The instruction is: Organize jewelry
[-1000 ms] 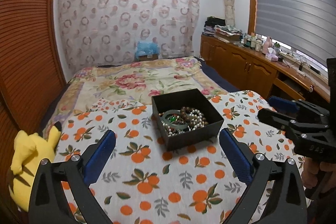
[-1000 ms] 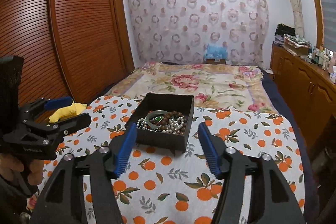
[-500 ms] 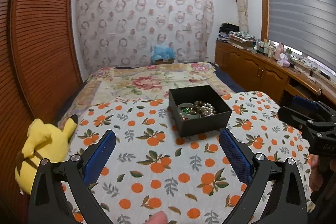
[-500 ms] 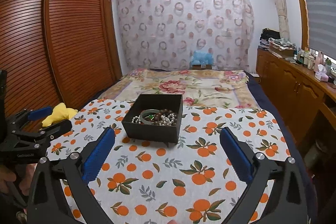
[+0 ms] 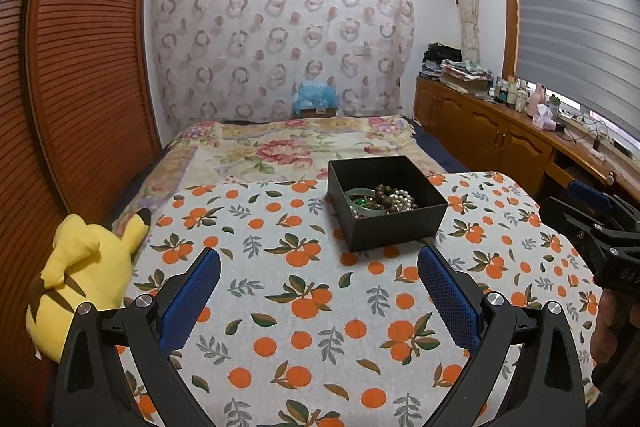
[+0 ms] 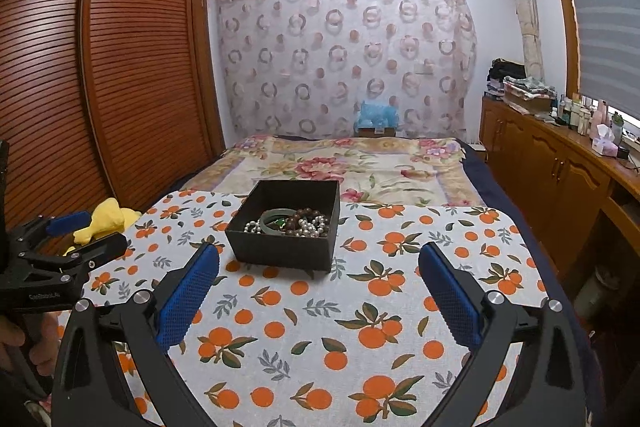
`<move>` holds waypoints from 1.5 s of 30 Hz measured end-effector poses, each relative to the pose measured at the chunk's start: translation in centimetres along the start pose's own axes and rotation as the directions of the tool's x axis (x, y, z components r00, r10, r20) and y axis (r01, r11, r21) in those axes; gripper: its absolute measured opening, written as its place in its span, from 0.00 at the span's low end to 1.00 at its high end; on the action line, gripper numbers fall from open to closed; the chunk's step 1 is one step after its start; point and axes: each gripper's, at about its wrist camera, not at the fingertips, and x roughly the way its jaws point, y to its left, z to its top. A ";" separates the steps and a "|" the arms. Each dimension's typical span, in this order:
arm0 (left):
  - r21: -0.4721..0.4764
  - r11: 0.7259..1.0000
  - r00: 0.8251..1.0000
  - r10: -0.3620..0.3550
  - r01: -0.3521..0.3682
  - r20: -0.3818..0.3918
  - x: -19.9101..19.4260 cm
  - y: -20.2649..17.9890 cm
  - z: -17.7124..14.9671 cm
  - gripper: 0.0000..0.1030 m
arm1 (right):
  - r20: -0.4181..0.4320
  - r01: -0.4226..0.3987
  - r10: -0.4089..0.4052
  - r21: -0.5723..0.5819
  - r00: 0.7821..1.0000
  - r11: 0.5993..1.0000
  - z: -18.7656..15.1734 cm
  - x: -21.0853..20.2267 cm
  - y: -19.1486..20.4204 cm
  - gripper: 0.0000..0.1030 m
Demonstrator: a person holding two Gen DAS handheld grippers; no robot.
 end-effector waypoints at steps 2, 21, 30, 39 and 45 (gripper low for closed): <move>0.001 1.000 1.000 -0.001 0.001 -0.001 0.0 0.0 0.0 0.92 | 0.001 0.001 -0.001 0.001 1.000 1.000 0.0 0.0 0.0 0.98; -0.002 1.000 1.000 -0.002 0.002 0.002 -0.1 0.0 -0.1 0.92 | 0.003 -0.001 0.001 0.002 1.000 1.000 -0.1 -0.1 0.0 0.98; -0.002 1.000 1.000 -0.001 0.001 0.003 0.0 0.1 -0.1 0.92 | 0.003 0.000 0.000 0.002 1.000 1.000 -0.1 -0.1 0.0 0.98; -0.002 1.000 1.000 0.000 0.000 0.007 0.0 -0.3 0.0 0.93 | 0.005 0.003 -0.003 0.003 1.000 1.000 0.0 -0.3 0.1 0.98; -0.002 1.000 1.000 -0.001 0.001 0.007 0.0 -0.2 -0.1 0.92 | 0.005 0.007 -0.007 0.007 1.000 1.000 0.2 -0.4 0.1 0.98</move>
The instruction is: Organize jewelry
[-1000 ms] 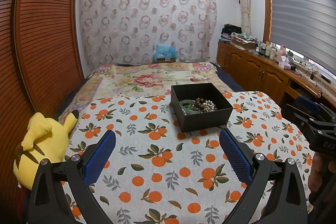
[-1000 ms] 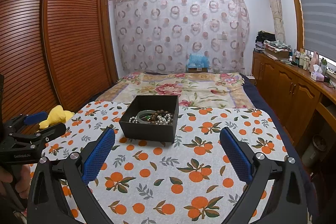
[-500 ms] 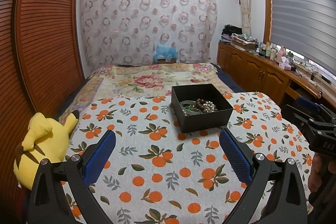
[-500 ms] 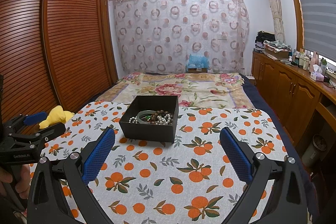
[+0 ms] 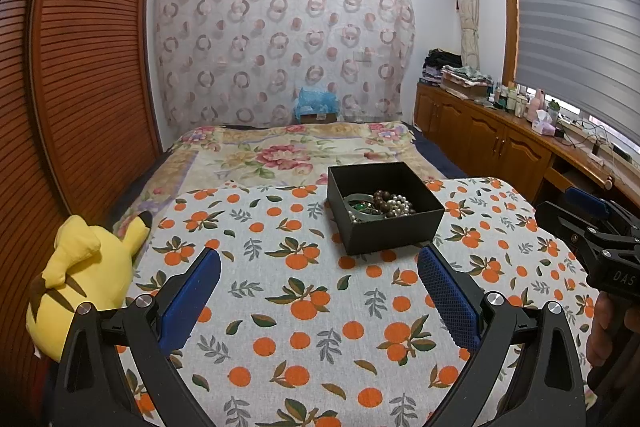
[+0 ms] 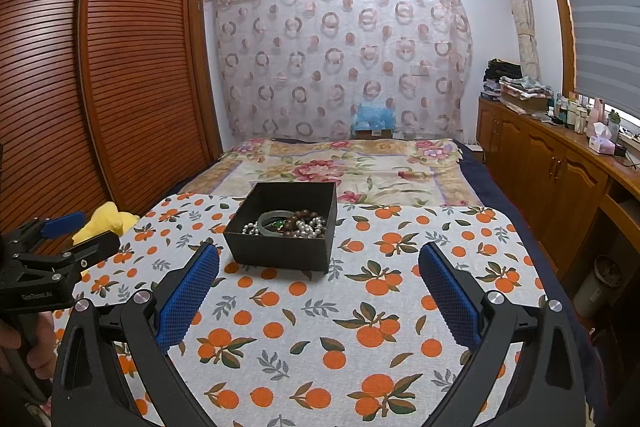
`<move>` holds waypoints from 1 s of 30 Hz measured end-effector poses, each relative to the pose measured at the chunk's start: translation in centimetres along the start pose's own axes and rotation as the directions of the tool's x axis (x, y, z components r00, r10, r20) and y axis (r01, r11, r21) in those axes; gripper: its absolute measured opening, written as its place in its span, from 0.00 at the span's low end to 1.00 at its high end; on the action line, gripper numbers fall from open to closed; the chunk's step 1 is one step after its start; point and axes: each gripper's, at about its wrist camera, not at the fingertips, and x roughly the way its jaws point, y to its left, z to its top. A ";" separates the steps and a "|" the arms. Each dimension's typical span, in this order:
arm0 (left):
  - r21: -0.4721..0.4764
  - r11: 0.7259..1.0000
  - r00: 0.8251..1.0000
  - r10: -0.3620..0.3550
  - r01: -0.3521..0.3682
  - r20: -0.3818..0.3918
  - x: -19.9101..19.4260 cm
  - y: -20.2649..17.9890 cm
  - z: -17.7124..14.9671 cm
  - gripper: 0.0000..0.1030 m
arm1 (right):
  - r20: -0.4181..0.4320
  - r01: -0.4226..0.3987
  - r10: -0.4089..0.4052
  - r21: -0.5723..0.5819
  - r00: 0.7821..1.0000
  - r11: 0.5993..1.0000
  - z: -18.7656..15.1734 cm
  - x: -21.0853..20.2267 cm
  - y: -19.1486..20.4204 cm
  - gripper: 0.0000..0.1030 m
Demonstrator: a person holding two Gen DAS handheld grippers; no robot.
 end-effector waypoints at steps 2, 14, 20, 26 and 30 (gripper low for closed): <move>0.000 1.000 1.000 0.000 0.000 0.000 0.0 -0.1 0.0 0.93 | 0.000 0.001 -0.001 0.001 1.000 1.000 0.1 0.0 0.0 0.98; -0.001 1.000 1.000 0.000 0.000 0.002 0.0 0.0 -0.1 0.92 | 0.003 0.002 -0.002 0.001 1.000 1.000 0.0 0.1 -0.1 0.98; 0.000 1.000 1.000 0.000 0.000 0.001 0.1 0.0 -0.2 0.92 | 0.002 0.001 -0.001 0.002 1.000 1.000 0.0 0.1 -0.1 0.98; 0.000 1.000 1.000 -0.001 0.001 0.000 0.1 -0.1 -0.2 0.92 | 0.003 0.002 -0.002 0.002 1.000 1.000 0.0 0.1 -0.1 0.98; 0.000 1.000 1.000 -0.003 0.003 0.002 0.1 -0.2 0.0 0.93 | 0.004 0.001 -0.001 0.002 1.000 1.000 0.0 0.1 -0.1 0.98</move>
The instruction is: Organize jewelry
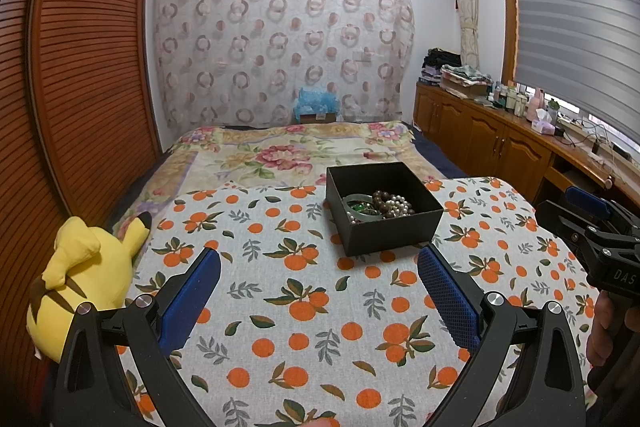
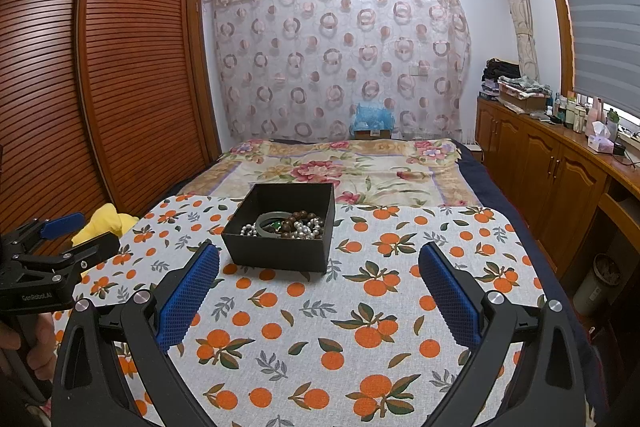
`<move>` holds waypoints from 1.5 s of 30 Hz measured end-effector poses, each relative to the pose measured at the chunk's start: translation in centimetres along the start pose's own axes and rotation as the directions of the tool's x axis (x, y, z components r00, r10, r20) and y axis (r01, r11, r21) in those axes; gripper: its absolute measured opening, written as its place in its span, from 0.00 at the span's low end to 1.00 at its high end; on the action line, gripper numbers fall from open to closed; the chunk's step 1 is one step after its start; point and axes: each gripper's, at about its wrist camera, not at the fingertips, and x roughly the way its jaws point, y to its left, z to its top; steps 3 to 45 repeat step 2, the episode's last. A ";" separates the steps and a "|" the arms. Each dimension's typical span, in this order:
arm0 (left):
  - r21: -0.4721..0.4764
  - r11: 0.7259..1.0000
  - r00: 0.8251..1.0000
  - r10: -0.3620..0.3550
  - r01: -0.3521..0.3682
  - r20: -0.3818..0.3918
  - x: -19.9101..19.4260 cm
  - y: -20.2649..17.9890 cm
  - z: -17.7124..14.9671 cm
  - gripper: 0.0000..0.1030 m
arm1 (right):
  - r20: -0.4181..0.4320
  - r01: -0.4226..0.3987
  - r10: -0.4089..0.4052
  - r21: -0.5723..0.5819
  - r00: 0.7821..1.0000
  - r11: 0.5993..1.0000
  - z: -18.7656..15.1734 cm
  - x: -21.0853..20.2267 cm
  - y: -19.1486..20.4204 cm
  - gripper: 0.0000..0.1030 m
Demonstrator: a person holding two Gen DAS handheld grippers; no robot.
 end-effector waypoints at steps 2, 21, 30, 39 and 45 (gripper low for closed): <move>0.000 1.000 1.000 0.003 -0.003 -0.001 0.0 0.0 0.0 0.92 | -0.001 0.000 0.000 0.000 1.000 1.000 0.0 0.0 0.0 0.98; 0.000 1.000 1.000 0.003 -0.003 -0.001 0.0 0.0 0.0 0.92 | -0.001 0.000 0.000 0.000 1.000 1.000 0.0 0.0 0.0 0.98; 0.000 1.000 1.000 0.003 -0.003 -0.001 0.0 0.0 0.0 0.92 | -0.001 0.000 0.000 0.000 1.000 1.000 0.0 0.0 0.0 0.98; 0.000 1.000 1.000 0.003 -0.003 -0.001 0.0 0.0 0.0 0.92 | -0.001 0.000 0.000 0.000 1.000 1.000 0.0 0.0 0.0 0.98; 0.000 1.000 1.000 0.003 -0.003 -0.001 0.0 0.0 0.0 0.92 | -0.001 0.000 0.000 0.000 1.000 1.000 0.0 0.0 0.0 0.98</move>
